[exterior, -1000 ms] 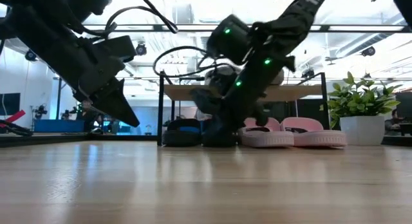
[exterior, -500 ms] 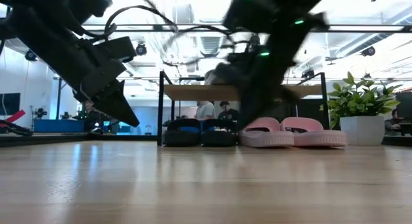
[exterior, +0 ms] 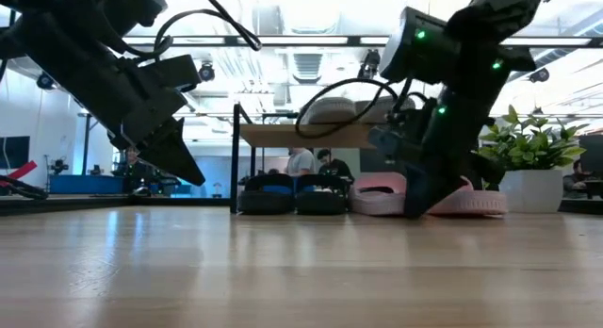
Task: Pick and place slides into the shelf
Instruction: Adjust the pink slippers under the shelf
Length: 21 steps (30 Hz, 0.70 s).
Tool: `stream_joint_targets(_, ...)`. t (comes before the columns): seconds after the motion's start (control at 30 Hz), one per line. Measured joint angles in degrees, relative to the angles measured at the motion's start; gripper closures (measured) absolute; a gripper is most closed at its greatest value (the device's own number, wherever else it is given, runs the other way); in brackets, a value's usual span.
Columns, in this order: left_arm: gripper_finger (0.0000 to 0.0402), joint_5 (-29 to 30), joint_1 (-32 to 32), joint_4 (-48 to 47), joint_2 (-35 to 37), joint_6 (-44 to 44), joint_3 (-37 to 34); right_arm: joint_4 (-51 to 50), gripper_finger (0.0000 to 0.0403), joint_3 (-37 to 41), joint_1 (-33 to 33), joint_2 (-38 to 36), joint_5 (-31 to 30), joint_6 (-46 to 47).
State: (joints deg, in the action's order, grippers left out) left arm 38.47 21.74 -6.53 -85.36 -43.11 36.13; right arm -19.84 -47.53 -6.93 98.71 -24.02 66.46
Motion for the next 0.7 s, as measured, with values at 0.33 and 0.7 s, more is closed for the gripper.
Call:
stream_joint_targets(0.33,0.0402,0.0,0.0,0.0,0.0,0.0,0.0,3.7,0.0394,-2.0,7.6,0.6,-4.7,-11.5)
stream_joint_targets(0.7,0.0402,-0.1,0.0,0.0,0.0,0.0,0.0,-1.8,0.0394,-3.8,1.4,-0.7,1.8,-9.1)
